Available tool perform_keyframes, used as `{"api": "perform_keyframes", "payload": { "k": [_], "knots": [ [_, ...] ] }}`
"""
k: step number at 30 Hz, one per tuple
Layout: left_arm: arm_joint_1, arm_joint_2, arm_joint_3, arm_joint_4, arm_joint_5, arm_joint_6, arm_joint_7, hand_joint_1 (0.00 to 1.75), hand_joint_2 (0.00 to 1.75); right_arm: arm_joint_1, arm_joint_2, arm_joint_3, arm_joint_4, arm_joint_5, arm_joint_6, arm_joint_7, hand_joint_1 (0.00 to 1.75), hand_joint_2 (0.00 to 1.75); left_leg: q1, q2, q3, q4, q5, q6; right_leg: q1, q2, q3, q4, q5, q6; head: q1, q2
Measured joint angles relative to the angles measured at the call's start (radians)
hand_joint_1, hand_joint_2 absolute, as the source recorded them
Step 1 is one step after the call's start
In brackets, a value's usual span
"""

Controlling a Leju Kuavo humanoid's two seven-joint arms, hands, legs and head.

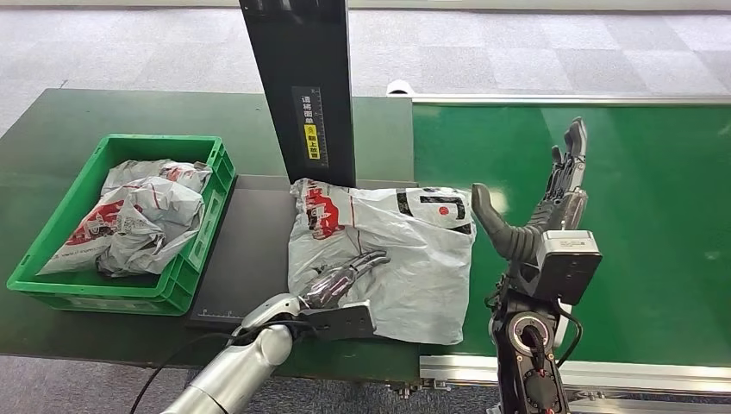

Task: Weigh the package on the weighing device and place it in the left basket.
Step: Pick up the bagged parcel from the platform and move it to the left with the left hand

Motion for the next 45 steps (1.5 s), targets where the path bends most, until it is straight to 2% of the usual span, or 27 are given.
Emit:
{"api": "perform_keyframes", "payload": {
  "k": [9, 10, 13, 14, 19, 40, 43, 45],
  "knots": [
    [-0.082, -0.041, -0.035, 0.172, 0.072, -0.046, -0.039, 0.0, 1.75, 0.078, -0.004, -0.009, -0.042, -0.026, 0.054, 0.027, 0.0, 1.75, 0.0, -0.001, 0.0, 0.0, 0.0, 0.0, 0.0, -0.001, 0.002, 0.0, 0.0, 0.0, 0.0, 0.0],
    [-0.091, -0.046, -0.035, 0.19, 0.082, -0.049, -0.041, 0.36, 1.75, 0.084, -0.004, -0.009, -0.042, -0.034, 0.061, 0.03, 0.0, 1.75, 0.0, -0.001, 0.0, 0.0, 0.0, 0.0, 0.0, -0.001, 0.002, 0.0, 0.0, 0.0, 0.0, 0.0],
    [-0.11, -0.059, -0.035, 0.232, 0.097, -0.043, -0.04, 1.64, 1.75, 0.093, -0.001, -0.009, -0.042, -0.044, 0.071, 0.031, 0.0, 1.75, -0.001, -0.001, 0.001, 0.0, 0.0, 0.0, 0.0, -0.002, 0.003, 0.0, 0.0, 0.0, 0.0, 0.0],
    [-0.116, -0.064, -0.035, 0.246, 0.103, -0.033, -0.037, 1.71, 1.75, 0.094, 0.0, -0.009, -0.042, -0.045, 0.072, 0.031, 0.0, 1.75, -0.001, -0.001, 0.001, 0.0, 0.0, 0.0, 0.0, -0.002, 0.003, 0.0, 0.0, 0.0, 0.0, 0.0],
    [-0.147, -0.083, -0.034, 0.296, 0.129, 0.024, -0.017, 1.73, 1.75, 0.094, 0.004, -0.009, -0.041, -0.049, 0.074, 0.031, 0.0, 1.75, 0.0, -0.001, 0.002, 0.0, 0.0, 0.0, 0.0, -0.002, 0.004, 0.0, 0.0, 0.0, 0.0, 0.0],
    [-0.182, -0.1, -0.032, 0.337, 0.13, 0.042, -0.015, 1.75, 1.75, 0.094, 0.004, -0.01, -0.041, -0.049, 0.074, 0.032, 0.0, 1.75, 0.0, -0.001, 0.003, 0.0, 0.0, 0.0, 0.0, -0.001, 0.005, 0.0, 0.0, 0.0, 0.0, 0.0],
    [-0.182, -0.101, -0.029, 0.337, 0.145, 0.084, -0.014, 1.75, 1.75, 0.094, 0.004, -0.01, -0.04, -0.049, 0.074, 0.033, 0.0, 1.75, 0.0, -0.001, 0.003, 0.0, 0.0, 0.0, 0.0, -0.001, 0.004, 0.0, 0.0, 0.0, 0.0, 0.0],
    [-0.179, -0.101, -0.012, 0.335, 0.189, 0.146, -0.034, 1.75, 1.75, 0.092, 0.006, -0.011, -0.037, -0.049, 0.077, 0.037, 0.0, 1.75, 0.0, -0.001, 0.003, 0.0, 0.0, 0.0, 0.0, -0.001, 0.004, 0.0, 0.0, 0.0, 0.0, 0.0]
  ]
}}
